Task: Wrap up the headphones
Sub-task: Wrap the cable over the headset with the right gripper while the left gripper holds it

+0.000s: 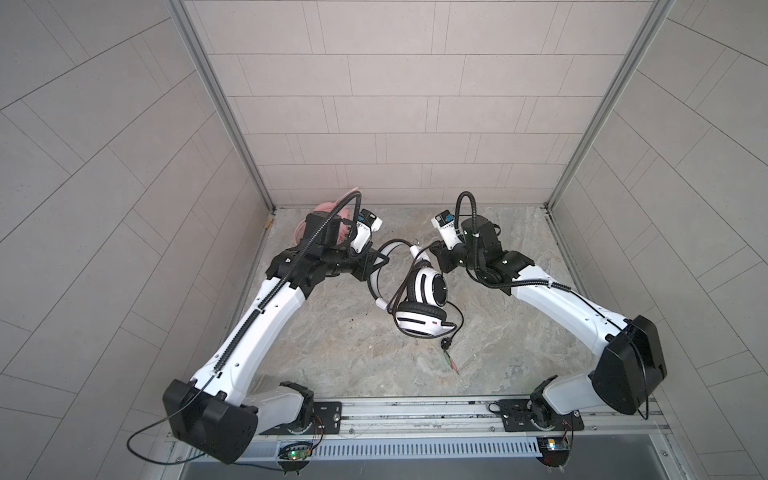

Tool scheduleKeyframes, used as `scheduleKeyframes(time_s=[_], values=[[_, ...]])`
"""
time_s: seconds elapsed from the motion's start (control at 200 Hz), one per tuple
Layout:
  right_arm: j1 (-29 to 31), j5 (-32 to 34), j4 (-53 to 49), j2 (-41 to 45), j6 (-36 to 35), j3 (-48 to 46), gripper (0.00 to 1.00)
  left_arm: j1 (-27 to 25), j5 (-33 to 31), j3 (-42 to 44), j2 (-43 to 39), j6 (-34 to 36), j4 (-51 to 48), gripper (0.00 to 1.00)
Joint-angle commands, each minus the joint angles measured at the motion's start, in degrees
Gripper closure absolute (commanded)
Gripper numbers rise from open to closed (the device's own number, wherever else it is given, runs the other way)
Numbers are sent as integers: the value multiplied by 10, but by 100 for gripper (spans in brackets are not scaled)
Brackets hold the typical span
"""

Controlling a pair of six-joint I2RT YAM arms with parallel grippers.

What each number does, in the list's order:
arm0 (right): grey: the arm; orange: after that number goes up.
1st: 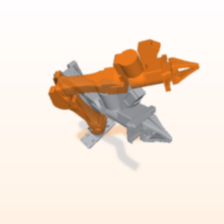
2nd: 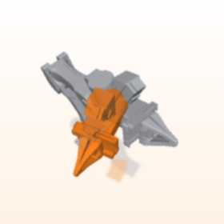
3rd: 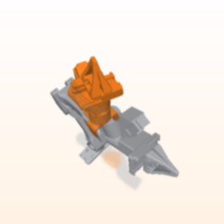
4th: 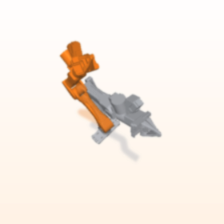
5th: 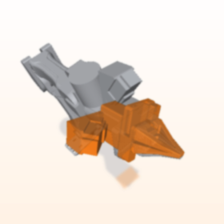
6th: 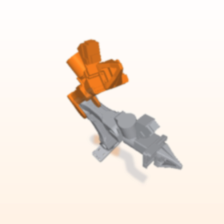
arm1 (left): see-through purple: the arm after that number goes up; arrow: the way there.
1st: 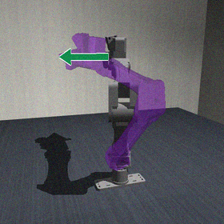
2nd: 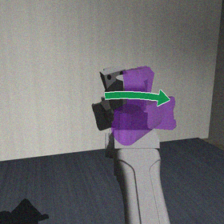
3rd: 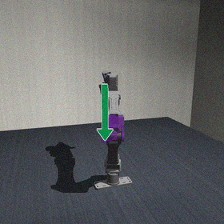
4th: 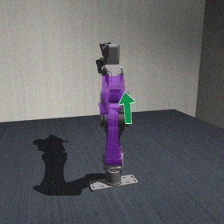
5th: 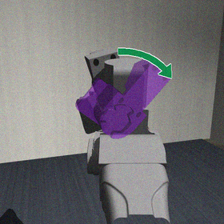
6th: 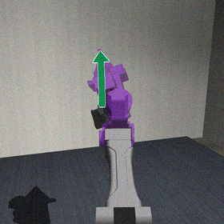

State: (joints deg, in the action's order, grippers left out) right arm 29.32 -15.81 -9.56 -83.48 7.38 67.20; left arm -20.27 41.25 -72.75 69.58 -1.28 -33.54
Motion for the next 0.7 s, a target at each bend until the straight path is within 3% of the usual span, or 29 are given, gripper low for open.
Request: scheduleKeyframes(time_s=[0.0, 0.11, 0.35, 0.555, 0.691], values=[[-2, -33, 50, -3, 41, -11, 90, -1, 39, -27, -25, -21, 38, 99], [-2, -31, 51, -10, 43, -9, 90, -1, 34, -32, -31, -21, 36, 99], [-7, -1, 57, 23, 43, -37, 95, 0, -47, -50, -37, 8, -13, 99], [-19, 35, 67, 57, 50, -74, 99, 6, -99, -28, -64, -14, 26, 100], [-23, 48, 73, 73, 53, -95, 99, 13, -96, -10, -75, -26, 52, 100]])
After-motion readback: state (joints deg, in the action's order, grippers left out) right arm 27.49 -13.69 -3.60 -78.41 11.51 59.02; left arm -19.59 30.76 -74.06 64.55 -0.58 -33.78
